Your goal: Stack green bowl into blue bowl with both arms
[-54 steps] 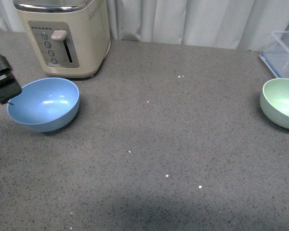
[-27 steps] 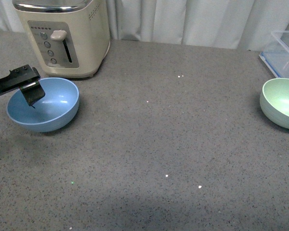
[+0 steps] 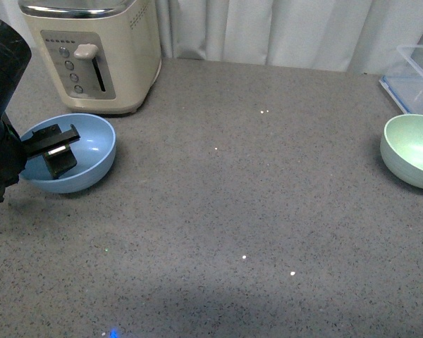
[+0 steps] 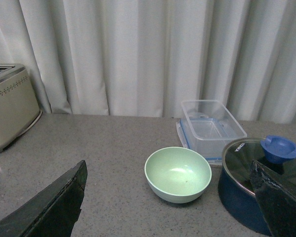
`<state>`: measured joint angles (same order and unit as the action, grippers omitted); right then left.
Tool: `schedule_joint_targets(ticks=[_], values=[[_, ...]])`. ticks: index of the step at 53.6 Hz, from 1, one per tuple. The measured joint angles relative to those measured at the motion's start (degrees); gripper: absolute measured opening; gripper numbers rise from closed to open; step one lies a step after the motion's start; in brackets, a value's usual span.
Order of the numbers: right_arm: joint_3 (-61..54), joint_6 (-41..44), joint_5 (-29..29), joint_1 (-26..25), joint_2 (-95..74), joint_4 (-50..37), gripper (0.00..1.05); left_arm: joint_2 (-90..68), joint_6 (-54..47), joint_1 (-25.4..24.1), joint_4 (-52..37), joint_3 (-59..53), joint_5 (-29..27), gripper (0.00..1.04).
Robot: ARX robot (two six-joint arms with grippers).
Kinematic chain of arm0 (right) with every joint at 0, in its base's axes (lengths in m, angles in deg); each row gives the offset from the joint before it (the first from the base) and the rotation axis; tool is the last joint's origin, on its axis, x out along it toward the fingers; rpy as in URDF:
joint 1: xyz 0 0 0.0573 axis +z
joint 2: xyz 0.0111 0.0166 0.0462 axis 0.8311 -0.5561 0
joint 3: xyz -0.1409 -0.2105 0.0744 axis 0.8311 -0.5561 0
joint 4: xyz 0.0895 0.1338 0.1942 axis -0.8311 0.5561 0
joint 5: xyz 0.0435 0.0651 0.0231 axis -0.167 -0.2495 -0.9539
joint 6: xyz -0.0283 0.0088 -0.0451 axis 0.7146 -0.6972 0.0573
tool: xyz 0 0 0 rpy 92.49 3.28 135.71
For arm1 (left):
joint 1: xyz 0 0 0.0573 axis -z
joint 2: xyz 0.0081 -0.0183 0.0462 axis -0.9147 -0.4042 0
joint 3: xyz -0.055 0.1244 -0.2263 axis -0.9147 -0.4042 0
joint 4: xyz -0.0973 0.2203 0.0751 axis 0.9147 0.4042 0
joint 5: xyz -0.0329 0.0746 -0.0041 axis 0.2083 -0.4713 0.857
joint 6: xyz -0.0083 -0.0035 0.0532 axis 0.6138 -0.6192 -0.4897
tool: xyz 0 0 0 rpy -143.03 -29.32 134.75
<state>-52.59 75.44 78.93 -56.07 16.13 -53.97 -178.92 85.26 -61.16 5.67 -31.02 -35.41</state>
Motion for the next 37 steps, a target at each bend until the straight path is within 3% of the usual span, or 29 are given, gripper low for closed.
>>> schedule_joint_targets(ticks=[11, 19, 27, 37], values=[[0.0, 0.0, 0.0, 0.0, 0.0, 0.0, 0.96, -0.35, 0.13, 0.0, 0.37, 1.27, 0.17, 0.47], [0.0, 0.0, 0.0, 0.0, 0.0, 0.0, 0.96, -0.35, 1.03, 0.0, 0.35, 1.84, 0.85, 0.18], [0.0, 0.0, 0.0, 0.0, 0.0, 0.0, 0.96, 0.5, 1.44, 0.0, -0.17, 3.08, 0.96, 0.06], [0.0, 0.0, 0.0, 0.0, 0.0, 0.0, 0.96, 1.03, 2.05, 0.11, 0.22, 3.28, 1.92, 0.06]])
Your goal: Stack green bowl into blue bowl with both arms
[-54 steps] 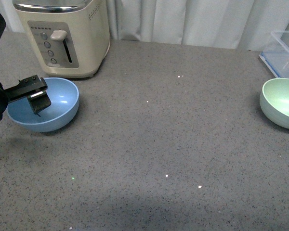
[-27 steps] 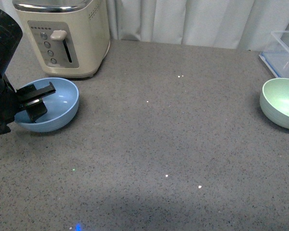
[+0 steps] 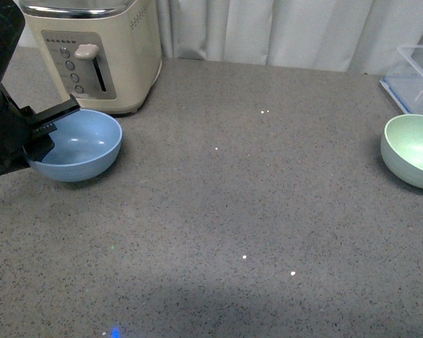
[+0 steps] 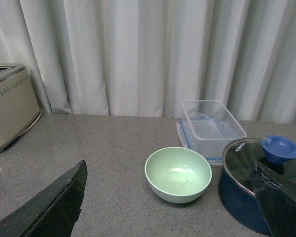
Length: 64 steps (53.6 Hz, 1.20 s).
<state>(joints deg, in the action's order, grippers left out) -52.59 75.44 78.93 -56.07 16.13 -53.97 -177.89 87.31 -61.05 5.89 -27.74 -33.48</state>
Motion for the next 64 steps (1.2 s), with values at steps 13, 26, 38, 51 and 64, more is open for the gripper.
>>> schedule_joint_targets(ticks=[13, 26, 38, 51, 64], values=[[0.0, 0.0, 0.0, 0.0, 0.0, 0.0, 0.96, 0.83, 3.3, 5.64, 3.26, 2.62, 3.93, 0.06], [0.0, 0.0, 0.0, 0.0, 0.0, 0.0, 0.96, -2.75, 8.68, 17.7, 2.16, 10.75, 6.21, 0.06], [0.0, 0.0, 0.0, 0.0, 0.0, 0.0, 0.96, -9.46, 12.96, 29.53, -8.15, 14.53, 3.61, 0.06], [0.0, 0.0, 0.0, 0.0, 0.0, 0.0, 0.96, -11.23, 12.48, 30.49, -8.15, 16.13, 2.01, 0.06], [0.0, 0.0, 0.0, 0.0, 0.0, 0.0, 0.96, -13.11, 8.39, 29.53, -3.15, 17.55, 2.69, 0.06]])
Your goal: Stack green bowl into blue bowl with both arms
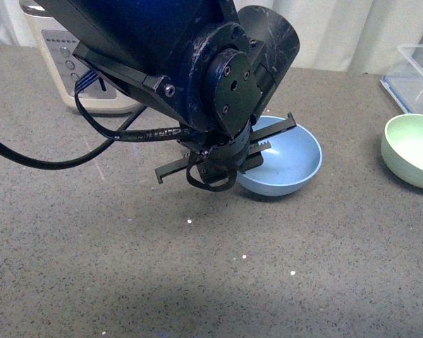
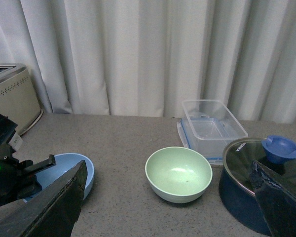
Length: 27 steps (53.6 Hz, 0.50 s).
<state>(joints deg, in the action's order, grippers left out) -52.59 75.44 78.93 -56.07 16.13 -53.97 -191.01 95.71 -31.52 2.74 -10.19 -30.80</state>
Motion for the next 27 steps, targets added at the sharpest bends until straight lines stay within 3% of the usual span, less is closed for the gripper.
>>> schedule_joint_targets(ticks=[10, 14, 22, 27], values=[[0.0, 0.0, 0.0, 0.0, 0.0, 0.0, 0.96, 0.02, -1.03, -0.39, 0.48, 0.46, 0.26, 0.08], [0.0, 0.0, 0.0, 0.0, 0.0, 0.0, 0.96, 0.15, -1.55, -0.72, 1.36, 0.44, -0.04, 0.24], [0.0, 0.0, 0.0, 0.0, 0.0, 0.0, 0.96, 3.04, -2.08, -2.21, 2.99, -1.46, -1.25, 0.44], [0.0, 0.0, 0.02, 0.0, 0.0, 0.0, 0.96, 9.73, -2.03, -5.57, 3.3, -5.01, -1.22, 0.61]])
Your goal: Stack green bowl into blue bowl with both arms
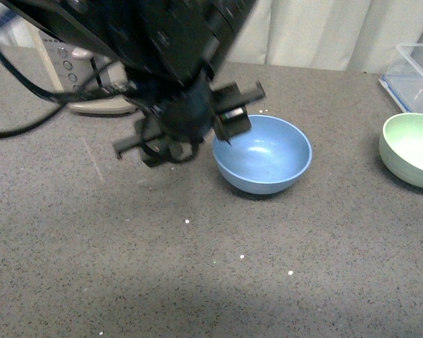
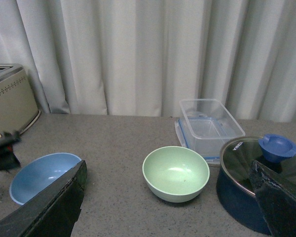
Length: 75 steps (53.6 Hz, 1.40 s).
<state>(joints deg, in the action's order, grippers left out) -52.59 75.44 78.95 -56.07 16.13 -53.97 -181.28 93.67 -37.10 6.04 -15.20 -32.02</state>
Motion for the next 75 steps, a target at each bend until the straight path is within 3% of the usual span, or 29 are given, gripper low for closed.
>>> schedule_joint_targets(ticks=[10, 19, 29, 31, 35, 51, 55, 75], values=[[0.0, 0.0, -0.02, 0.0, 0.0, 0.0, 0.96, 17.7, -1.6, -11.52, -4.87, -10.97, -0.33, 0.99], [0.0, 0.0, -0.02, 0.0, 0.0, 0.0, 0.96, 25.64, -4.98, -20.13, -15.02, -25.14, 0.92, 0.98], [0.0, 0.0, -0.02, 0.0, 0.0, 0.0, 0.96, 25.33, -31.98, -22.6, -61.7, -45.31, 7.89, 0.69], [0.0, 0.0, -0.02, 0.0, -0.02, 0.0, 0.96, 26.88, -35.91, -22.77, -68.06, -48.02, 8.35, 0.62], [0.0, 0.0, -0.02, 0.0, -0.09, 0.0, 0.96, 30.56, -40.11, -23.34, -72.76, -50.88, 8.57, 0.52], [0.0, 0.0, -0.02, 0.0, 0.0, 0.0, 0.96, 42.86, -44.85, -25.49, -71.52, -61.81, 10.34, 0.04], [0.0, 0.0, -0.02, 0.0, 0.0, 0.0, 0.96, 46.73, -45.2, -27.71, -70.18, -64.0, 13.51, 0.04], [0.0, 0.0, 0.0, 0.0, 0.0, 0.0, 0.96, 65.42, -45.62, -28.92, -58.62, -71.32, 13.73, 0.04]])
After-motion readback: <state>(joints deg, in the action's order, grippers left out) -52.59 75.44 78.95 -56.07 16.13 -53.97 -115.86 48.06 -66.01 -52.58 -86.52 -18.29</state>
